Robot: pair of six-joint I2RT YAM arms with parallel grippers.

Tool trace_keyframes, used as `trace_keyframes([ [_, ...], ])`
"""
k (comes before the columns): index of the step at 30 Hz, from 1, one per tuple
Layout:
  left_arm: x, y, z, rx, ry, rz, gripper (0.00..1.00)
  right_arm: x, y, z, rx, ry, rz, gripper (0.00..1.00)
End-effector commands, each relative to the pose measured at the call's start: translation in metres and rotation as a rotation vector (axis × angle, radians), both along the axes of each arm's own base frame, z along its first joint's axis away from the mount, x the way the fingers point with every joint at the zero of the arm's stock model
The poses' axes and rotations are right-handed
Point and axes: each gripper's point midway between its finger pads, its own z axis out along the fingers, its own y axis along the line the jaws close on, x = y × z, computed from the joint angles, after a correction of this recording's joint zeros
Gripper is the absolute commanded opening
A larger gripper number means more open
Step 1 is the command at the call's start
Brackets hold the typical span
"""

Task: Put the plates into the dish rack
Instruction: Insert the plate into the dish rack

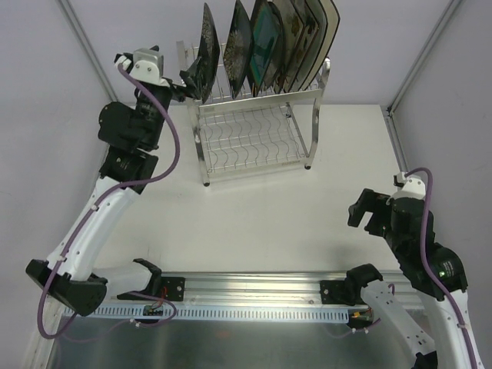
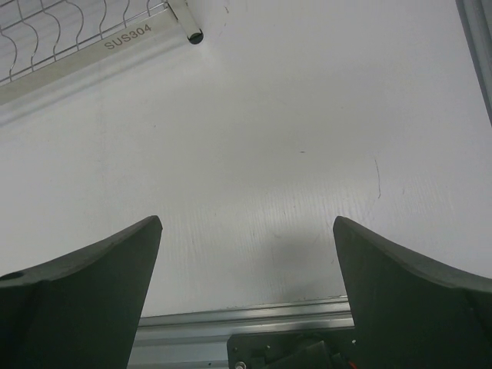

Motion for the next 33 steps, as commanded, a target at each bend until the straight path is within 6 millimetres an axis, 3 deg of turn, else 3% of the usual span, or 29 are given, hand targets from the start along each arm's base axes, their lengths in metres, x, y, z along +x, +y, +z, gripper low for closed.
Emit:
trace_keyframes([
  [1, -0.026, 0.027, -0.017, -0.058, 0.092, 0.054, 0.99, -0.001, 0.001, 0.017, -0.032, -0.053, 0.056, 0.99],
  [4, -0.04, 0.039, -0.061, -0.078, 0.206, 0.071, 0.99, -0.003, -0.001, 0.025, -0.047, -0.099, 0.078, 0.99],
  [6, -0.059, 0.052, -0.069, -0.1, 0.218, 0.085, 0.99, -0.006, -0.004, 0.03, -0.074, -0.132, 0.096, 1.0],
  [8, -0.065, 0.058, -0.103, -0.093, 0.305, 0.1, 0.99, -0.007, -0.006, 0.034, -0.103, -0.157, 0.113, 1.0],
  [9, -0.079, 0.067, -0.104, -0.11, 0.3, 0.111, 0.99, -0.009, -0.008, 0.037, -0.111, -0.176, 0.113, 1.0],
  [10, -0.081, 0.068, -0.13, -0.083, 0.364, 0.118, 0.99, -0.01, -0.01, 0.038, -0.125, -0.187, 0.115, 1.0],
  [12, -0.097, 0.078, -0.143, -0.098, 0.382, 0.129, 0.99, -0.012, -0.014, 0.039, -0.139, -0.212, 0.103, 1.0],
  [13, -0.099, 0.079, -0.168, -0.08, 0.443, 0.136, 0.99, -0.013, -0.017, 0.039, -0.146, -0.224, 0.097, 1.0],
  [15, -0.115, 0.089, -0.181, -0.084, 0.451, 0.146, 0.99, -0.013, -0.021, 0.037, -0.152, -0.245, 0.071, 1.0],
  [16, -0.117, 0.089, -0.199, -0.095, 0.487, 0.147, 0.99, -0.016, -0.024, 0.038, -0.149, -0.27, 0.064, 1.0],
  [21, -0.142, 0.101, -0.253, -0.069, 0.578, 0.16, 0.99, -0.023, -0.031, 0.038, -0.142, -0.32, 0.028, 1.0],
  [25, -0.155, 0.108, -0.275, -0.082, 0.593, 0.165, 0.99, -0.029, -0.034, 0.039, -0.145, -0.372, 0.036, 1.0],
  [33, -0.159, 0.111, -0.327, -0.064, 0.684, 0.187, 0.99, -0.029, -0.038, 0.034, -0.152, -0.382, 0.012, 0.99],
])
